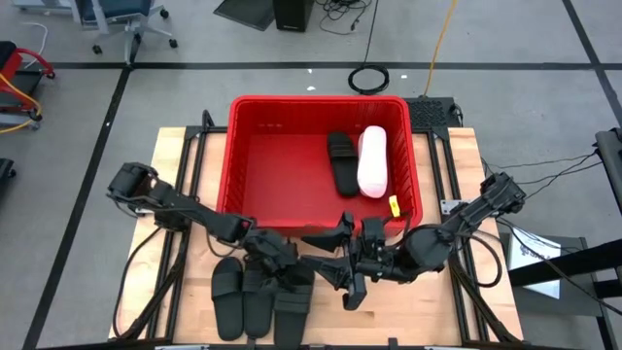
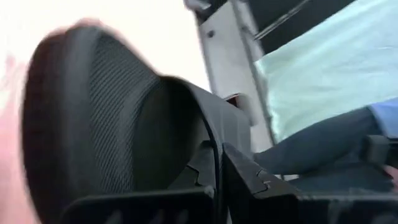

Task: Pick and place slides into bin
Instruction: Stack the black slide on top of the black slide in the red bin

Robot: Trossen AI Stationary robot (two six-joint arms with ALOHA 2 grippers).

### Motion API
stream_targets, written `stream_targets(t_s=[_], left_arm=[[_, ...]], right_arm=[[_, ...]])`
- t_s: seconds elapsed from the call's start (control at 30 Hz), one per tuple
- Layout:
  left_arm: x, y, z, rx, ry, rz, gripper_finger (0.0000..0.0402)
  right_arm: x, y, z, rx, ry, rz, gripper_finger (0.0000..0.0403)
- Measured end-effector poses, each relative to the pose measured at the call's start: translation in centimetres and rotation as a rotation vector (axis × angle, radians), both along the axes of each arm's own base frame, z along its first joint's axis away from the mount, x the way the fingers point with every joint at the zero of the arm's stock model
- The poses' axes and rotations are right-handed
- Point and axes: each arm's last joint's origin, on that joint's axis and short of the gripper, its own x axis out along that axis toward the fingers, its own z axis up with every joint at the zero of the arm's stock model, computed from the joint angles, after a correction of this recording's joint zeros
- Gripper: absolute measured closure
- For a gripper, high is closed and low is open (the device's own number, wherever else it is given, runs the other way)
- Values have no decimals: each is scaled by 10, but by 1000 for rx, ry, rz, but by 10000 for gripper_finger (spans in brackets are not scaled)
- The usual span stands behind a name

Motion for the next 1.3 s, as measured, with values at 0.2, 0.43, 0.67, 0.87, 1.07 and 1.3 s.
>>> stream_targets(t_s=[0.2, 0.43, 0.67, 0.87, 1.07, 1.3], left_arm=[[-14, 4, 37, -48, -82, 27, 399], [-36, 5, 76, -94, -206, 63, 400], [-63, 8, 106, -55, -313, 141, 401], [-92, 20, 124, 137, -264, 217, 401], [-109, 31, 196, 339, -325, 209, 401], [-121, 39, 279, 539, -426, 272, 401]], right_arm=[[0, 0, 0, -10, -7, -6, 195], [2, -6, 2, -21, -22, -28, 195], [3, -10, 4, -5, -33, -42, 195], [1, -14, 6, -20, -23, -101, 195], [3, -19, 7, -22, -24, -115, 195], [3, -25, 12, -55, -25, -141, 195]])
